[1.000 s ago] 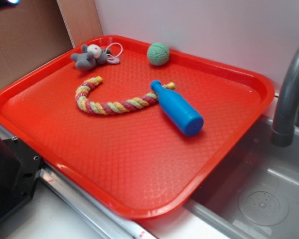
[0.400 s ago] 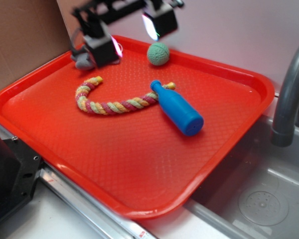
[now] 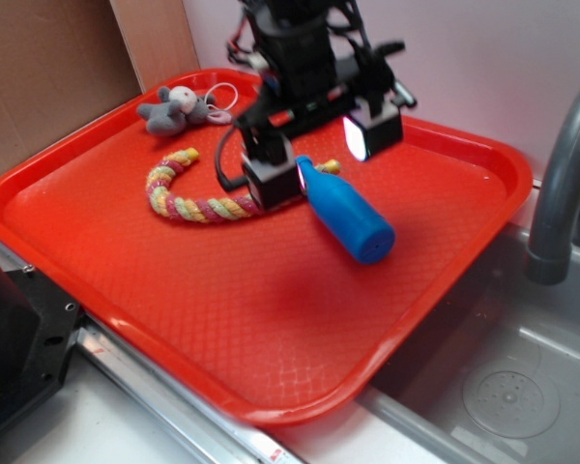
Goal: Grab the blue bottle.
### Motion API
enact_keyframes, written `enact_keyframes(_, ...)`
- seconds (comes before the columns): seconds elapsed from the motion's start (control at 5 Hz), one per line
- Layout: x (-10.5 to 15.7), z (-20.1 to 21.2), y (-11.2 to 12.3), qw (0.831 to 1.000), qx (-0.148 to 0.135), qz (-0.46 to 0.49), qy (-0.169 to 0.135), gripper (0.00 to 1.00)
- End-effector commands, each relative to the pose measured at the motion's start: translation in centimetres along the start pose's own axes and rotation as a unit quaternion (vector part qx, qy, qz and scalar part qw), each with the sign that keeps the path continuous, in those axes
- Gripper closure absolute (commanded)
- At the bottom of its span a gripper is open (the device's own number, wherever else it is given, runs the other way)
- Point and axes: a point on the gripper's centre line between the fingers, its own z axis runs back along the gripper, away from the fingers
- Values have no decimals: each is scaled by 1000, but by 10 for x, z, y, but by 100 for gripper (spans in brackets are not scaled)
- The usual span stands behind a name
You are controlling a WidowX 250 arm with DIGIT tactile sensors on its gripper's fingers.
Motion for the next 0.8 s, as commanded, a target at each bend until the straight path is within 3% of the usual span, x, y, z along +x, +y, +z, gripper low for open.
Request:
enact_keyframes(0.0, 9, -32, -7, 999, 8, -3, -35, 0)
enact_keyframes(0.2, 6, -35, -7, 999, 9, -13, -35, 23)
enact_keyframes(0.4, 7, -31, -7, 999, 3, -21, -38, 100)
enact_keyframes(0.6, 7, -7, -10, 993, -16, -113, -3, 100)
